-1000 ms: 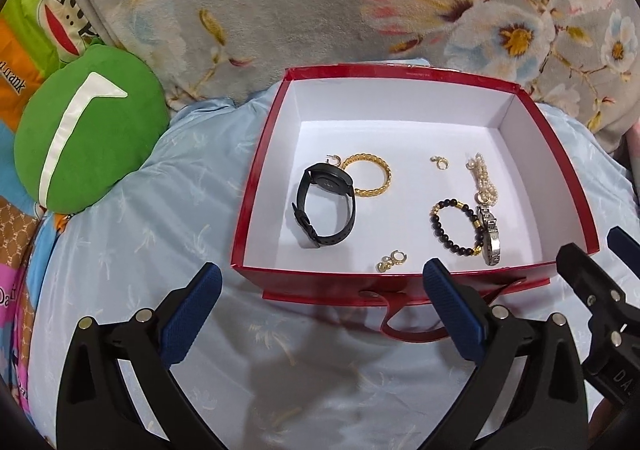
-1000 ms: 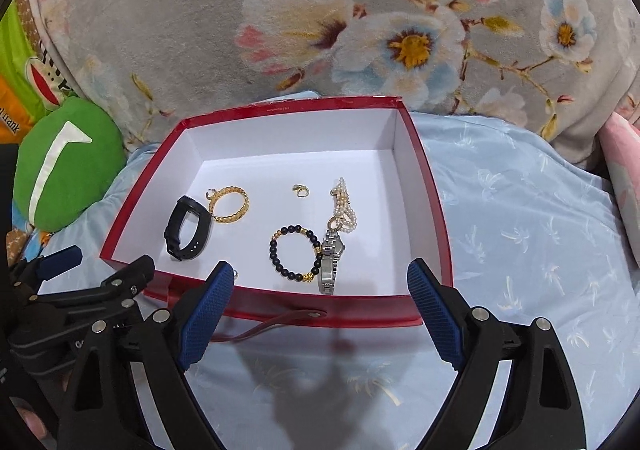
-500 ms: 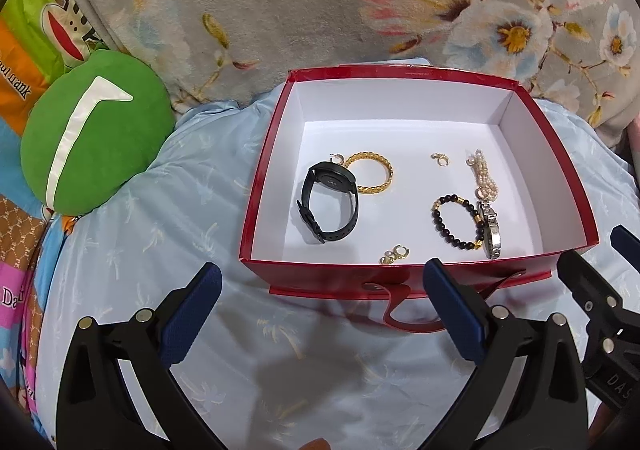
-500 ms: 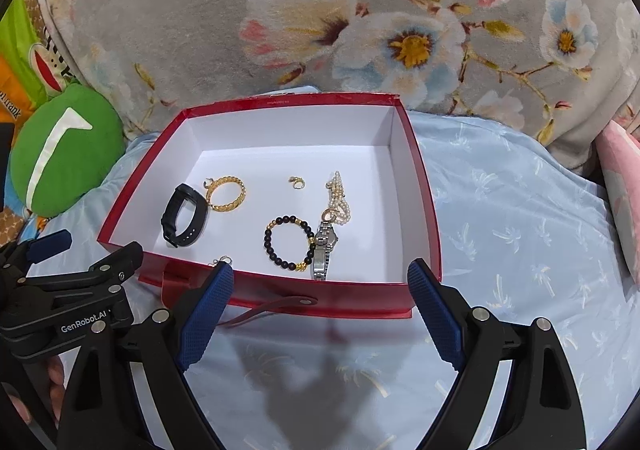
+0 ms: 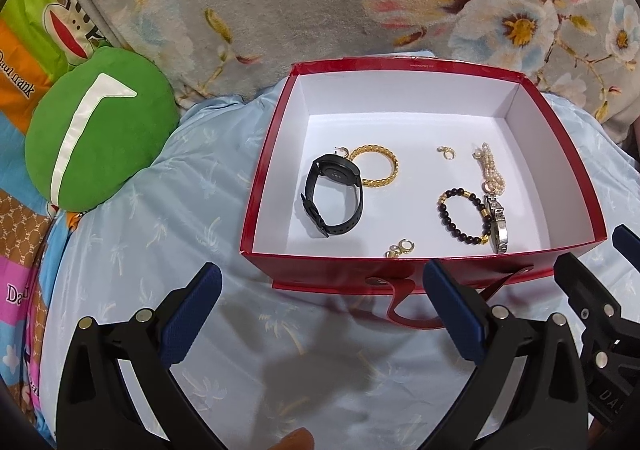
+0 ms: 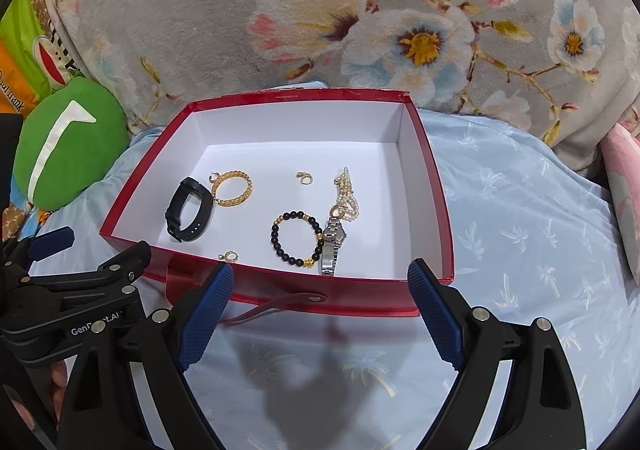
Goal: Organize jewelry
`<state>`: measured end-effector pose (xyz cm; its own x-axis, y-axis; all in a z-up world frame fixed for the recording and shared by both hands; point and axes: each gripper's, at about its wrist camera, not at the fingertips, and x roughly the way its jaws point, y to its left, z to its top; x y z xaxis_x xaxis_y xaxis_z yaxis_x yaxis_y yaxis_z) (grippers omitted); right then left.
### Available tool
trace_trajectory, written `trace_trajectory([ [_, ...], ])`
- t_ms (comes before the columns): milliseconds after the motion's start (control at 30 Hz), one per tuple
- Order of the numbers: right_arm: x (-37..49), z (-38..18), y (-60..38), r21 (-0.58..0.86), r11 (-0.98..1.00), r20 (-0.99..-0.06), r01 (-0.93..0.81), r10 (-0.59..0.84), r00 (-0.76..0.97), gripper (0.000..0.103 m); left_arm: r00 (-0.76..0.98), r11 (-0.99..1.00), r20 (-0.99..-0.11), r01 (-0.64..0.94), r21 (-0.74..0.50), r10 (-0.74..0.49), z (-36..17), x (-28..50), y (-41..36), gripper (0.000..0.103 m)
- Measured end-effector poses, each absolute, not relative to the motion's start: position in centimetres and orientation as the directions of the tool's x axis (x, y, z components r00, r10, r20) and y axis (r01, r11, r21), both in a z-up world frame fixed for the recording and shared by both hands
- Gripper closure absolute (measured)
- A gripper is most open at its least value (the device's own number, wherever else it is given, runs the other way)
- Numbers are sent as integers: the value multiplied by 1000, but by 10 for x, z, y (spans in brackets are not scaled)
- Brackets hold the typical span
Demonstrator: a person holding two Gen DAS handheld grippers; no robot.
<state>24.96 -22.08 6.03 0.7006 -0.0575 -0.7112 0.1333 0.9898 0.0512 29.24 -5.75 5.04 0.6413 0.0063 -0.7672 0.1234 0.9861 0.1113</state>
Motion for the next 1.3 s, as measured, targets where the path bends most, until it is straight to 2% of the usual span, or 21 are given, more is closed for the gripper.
trace_trajectory([
  [1300,252,56,-218,50,991,-716,126,-52,696,17,646,984,-763,126,126,15,49,290,-61,5],
])
